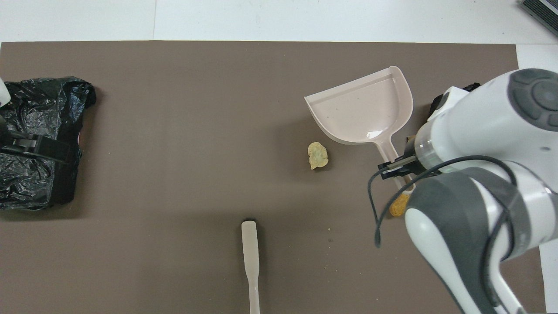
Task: Sweep and dump trash in bin
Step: 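Return the empty dustpan to the table center with the right gripper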
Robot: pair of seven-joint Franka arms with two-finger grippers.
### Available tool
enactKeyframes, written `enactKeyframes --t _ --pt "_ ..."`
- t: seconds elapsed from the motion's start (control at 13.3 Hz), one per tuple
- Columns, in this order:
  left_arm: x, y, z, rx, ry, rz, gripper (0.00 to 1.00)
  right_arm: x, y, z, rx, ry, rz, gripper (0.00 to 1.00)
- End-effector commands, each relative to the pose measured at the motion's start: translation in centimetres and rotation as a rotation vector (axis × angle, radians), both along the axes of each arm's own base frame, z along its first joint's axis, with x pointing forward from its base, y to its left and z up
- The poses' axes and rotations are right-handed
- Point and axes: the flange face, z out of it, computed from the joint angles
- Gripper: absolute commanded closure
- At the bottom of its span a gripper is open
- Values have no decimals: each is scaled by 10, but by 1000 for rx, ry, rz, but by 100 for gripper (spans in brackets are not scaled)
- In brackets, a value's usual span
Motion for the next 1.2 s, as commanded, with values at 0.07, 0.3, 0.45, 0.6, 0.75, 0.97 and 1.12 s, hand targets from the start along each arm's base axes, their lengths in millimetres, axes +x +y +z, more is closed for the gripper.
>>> enactKeyframes --t 0.07,0.3,0.45,0.6,0.75,0.97,1.12 --pt "-5 3 0 11 -6 -4 0 0 81 -38 25 -19 -91 100" --pt "-6 3 1 11 -8 -4 0 1 142 -58 32 -38 -118 100" --pt "-5 3 0 11 -6 -4 0 6 182 -68 48 -51 -201 100" --pt "-6 3 1 11 -8 -4 0 10 225 -90 60 -59 -268 100" --pt "-5 3 0 11 -6 -4 0 13 259 -117 72 -71 -312 100" --pt "-5 3 0 11 -6 -4 0 25 277 -149 77 -101 -309 100" --pt "-6 3 1 11 -8 -4 0 25 278 -153 81 -116 -305 100"
